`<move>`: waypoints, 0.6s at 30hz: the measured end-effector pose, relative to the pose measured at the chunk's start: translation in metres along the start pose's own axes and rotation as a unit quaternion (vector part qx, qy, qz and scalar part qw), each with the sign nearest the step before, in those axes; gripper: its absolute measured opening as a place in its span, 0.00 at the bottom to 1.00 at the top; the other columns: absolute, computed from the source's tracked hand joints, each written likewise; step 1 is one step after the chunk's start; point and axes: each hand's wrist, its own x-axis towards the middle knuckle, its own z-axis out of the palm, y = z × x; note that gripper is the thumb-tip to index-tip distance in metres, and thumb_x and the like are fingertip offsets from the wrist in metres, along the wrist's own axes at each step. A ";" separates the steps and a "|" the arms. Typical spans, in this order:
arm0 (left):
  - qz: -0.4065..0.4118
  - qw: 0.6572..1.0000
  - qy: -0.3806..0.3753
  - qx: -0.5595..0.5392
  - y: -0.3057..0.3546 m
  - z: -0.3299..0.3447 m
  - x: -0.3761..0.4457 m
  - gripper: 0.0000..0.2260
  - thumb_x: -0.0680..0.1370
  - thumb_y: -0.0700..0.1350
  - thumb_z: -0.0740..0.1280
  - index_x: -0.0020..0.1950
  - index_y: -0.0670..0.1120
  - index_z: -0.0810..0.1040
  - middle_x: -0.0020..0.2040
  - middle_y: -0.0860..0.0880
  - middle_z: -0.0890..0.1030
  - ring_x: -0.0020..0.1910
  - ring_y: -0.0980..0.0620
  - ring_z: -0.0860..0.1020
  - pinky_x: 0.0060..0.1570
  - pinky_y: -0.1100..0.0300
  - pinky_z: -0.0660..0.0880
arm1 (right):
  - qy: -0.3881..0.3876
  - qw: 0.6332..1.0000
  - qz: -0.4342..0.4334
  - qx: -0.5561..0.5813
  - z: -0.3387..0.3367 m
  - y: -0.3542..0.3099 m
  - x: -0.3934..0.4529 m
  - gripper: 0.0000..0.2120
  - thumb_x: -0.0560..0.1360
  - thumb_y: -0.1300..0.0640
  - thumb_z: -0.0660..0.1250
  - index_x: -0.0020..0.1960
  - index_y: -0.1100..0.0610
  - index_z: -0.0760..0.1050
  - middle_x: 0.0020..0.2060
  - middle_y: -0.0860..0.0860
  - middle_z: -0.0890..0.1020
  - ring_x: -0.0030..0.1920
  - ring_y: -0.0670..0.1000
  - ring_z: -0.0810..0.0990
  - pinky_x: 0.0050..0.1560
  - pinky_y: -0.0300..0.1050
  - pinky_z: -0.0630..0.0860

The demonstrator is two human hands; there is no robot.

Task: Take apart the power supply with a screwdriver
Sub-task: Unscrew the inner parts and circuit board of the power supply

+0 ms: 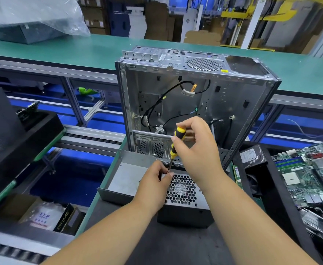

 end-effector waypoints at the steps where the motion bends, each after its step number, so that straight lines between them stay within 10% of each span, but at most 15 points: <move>1: 0.000 1.000 -0.001 0.002 0.000 0.000 0.000 0.10 0.80 0.47 0.66 0.42 0.49 0.68 0.30 0.48 0.68 0.24 0.54 0.61 0.21 0.67 0.61 | 0.009 1.000 -0.006 -0.010 -0.001 0.001 0.001 0.09 0.73 0.61 0.70 0.49 0.50 0.73 0.46 0.41 0.74 0.51 0.44 0.76 0.50 0.33 0.72; 18: 0.001 1.000 -0.005 0.008 0.000 -0.001 -0.001 0.11 0.80 0.47 0.65 0.40 0.52 0.67 0.28 0.50 0.70 0.22 0.56 0.62 0.21 0.67 0.61 | -0.021 0.999 0.010 -0.034 -0.004 0.001 0.002 0.18 0.73 0.59 0.75 0.54 0.42 0.72 0.48 0.39 0.73 0.49 0.42 0.77 0.50 0.42 0.78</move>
